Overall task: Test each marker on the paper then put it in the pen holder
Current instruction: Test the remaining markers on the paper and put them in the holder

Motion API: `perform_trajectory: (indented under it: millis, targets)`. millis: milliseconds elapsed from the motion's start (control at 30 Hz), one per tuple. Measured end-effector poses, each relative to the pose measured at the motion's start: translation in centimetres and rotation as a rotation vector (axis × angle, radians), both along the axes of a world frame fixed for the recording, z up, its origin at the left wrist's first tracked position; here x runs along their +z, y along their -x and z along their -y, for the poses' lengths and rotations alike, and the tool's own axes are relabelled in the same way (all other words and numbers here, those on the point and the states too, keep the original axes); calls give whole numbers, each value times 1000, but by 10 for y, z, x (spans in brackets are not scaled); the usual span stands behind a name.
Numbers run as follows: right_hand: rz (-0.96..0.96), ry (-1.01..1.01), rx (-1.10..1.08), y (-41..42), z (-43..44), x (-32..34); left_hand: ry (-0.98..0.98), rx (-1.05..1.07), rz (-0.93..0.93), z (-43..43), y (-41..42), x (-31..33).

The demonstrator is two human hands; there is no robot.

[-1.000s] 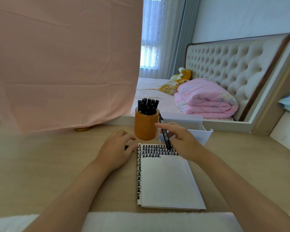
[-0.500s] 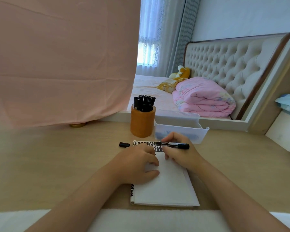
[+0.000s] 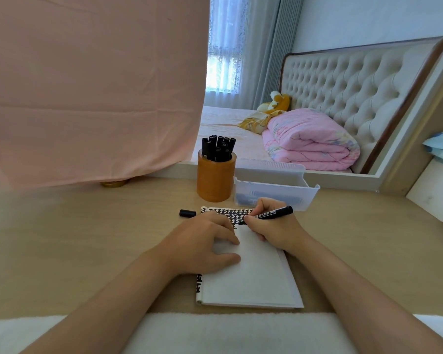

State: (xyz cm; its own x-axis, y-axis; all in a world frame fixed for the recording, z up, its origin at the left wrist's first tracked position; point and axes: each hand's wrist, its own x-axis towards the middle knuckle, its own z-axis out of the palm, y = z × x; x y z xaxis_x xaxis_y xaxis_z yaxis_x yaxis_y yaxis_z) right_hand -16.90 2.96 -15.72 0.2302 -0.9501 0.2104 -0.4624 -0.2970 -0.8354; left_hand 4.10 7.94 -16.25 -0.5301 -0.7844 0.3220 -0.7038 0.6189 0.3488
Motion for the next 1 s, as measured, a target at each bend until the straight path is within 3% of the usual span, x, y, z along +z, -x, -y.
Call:
perform_trajectory:
  millis: [400,1000]
  targets:
    - [-123,118,-1,-1,5,-8,-10,1,14,0,0,0]
    - [-113,115,19,1,4,-8,-2,4,18,0,1,0]
